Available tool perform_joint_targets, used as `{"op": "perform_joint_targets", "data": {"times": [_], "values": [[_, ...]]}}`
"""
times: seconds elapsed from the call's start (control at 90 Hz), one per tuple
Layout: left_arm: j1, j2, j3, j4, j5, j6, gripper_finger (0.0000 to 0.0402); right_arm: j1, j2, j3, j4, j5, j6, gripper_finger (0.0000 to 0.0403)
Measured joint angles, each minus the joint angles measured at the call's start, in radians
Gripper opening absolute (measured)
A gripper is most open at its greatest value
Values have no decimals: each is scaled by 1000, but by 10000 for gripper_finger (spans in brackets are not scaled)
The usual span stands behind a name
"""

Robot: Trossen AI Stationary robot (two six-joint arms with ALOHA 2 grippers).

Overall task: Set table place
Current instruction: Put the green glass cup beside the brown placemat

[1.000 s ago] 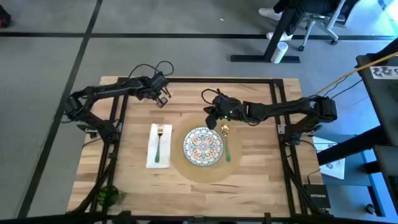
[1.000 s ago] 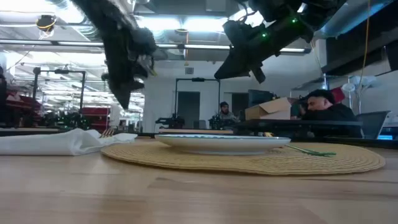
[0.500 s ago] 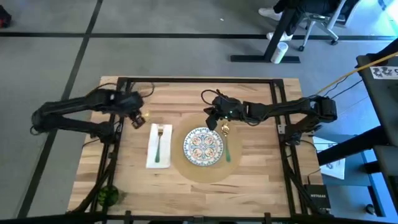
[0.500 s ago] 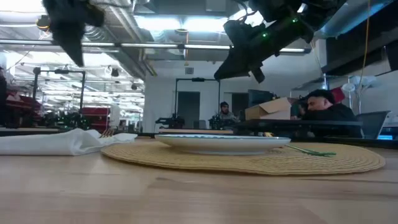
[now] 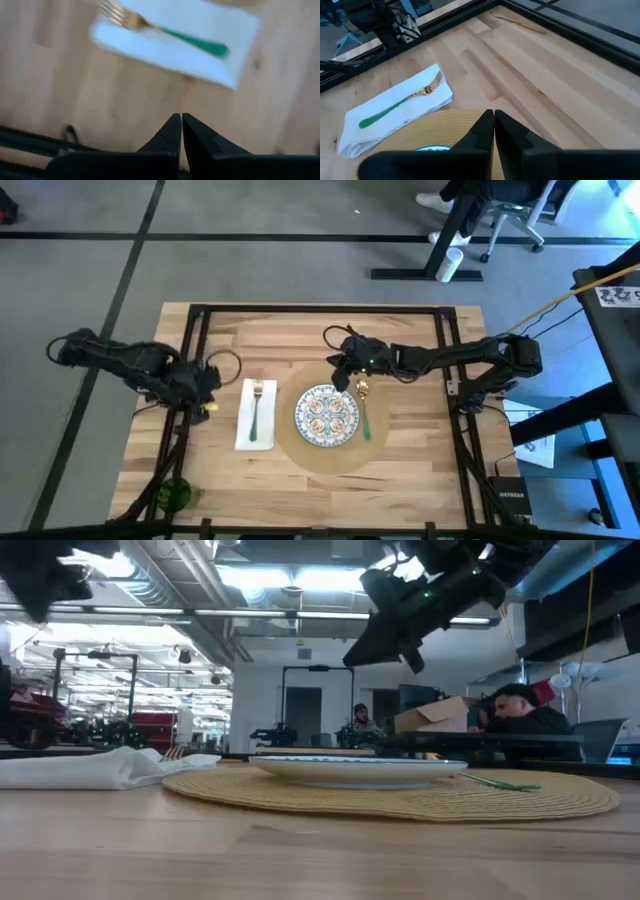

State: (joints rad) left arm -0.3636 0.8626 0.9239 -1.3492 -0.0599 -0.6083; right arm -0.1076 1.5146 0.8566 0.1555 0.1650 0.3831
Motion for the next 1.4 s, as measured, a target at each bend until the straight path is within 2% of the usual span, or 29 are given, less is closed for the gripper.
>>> {"op": "perform_joint_targets", "data": {"times": [0.178,0.456,0.744,0.9,1.089,1.4], "values": [[-188,61,-38,39,28,-74,0,23,0,0,1,17,-22,1],[-451,171,-48,214,53,-126,0,23,0,0,-2,27,-28,1],[-660,239,-48,271,59,-330,0,22,0,0,-26,28,-29,1],[-720,302,-43,265,82,-345,0,22,0,0,-26,29,-29,1],[-741,379,14,262,141,-306,0,22,0,0,-26,29,-29,1],[-714,385,73,205,120,-327,0,22,0,0,-30,30,-29,1]]}}
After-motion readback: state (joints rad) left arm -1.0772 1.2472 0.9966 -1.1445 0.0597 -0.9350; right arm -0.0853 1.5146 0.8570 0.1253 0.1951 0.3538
